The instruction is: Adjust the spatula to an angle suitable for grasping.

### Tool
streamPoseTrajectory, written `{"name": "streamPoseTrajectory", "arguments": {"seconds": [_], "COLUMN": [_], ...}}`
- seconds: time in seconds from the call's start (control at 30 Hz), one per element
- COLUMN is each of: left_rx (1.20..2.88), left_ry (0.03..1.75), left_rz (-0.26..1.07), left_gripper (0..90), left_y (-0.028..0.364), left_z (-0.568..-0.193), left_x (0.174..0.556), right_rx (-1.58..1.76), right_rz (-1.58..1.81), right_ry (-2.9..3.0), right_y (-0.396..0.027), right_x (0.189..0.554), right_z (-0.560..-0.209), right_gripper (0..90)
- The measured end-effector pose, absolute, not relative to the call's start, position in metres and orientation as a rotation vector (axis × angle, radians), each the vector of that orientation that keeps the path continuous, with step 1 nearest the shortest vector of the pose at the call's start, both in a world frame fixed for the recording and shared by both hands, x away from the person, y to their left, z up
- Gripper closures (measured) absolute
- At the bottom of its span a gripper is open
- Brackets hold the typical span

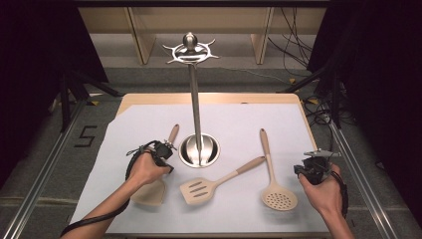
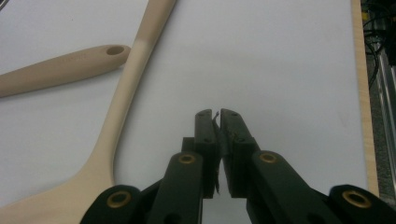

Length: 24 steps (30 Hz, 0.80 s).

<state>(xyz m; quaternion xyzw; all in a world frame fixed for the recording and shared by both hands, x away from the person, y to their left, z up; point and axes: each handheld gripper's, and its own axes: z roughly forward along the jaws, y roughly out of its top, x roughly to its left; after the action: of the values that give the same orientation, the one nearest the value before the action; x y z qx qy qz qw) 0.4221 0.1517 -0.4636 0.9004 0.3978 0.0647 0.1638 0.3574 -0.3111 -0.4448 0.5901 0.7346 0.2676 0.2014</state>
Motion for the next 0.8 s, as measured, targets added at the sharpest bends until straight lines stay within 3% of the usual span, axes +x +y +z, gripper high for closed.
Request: {"name": "streamPoseTrajectory", "arguments": {"seconds": [0.47,0.8], "left_rx": [2.652,2.668], "left_ry": [1.150,1.170], "left_rz": [0.150,0.143], "left_gripper": [89.6,89.3], "left_y": [0.180,0.198], "left_z": [-0.462,-0.460], "left_x": [0.412,0.404], "right_rx": [1.554,1.528], "right_rz": [0.682,0.703], "right_ry": [2.068,2.053], "right_y": [-0.312,-0.314], "right_x": [0.356,0.356], "right_z": [-0.443,-0.440], "right_gripper": [86.1,79.9]}}
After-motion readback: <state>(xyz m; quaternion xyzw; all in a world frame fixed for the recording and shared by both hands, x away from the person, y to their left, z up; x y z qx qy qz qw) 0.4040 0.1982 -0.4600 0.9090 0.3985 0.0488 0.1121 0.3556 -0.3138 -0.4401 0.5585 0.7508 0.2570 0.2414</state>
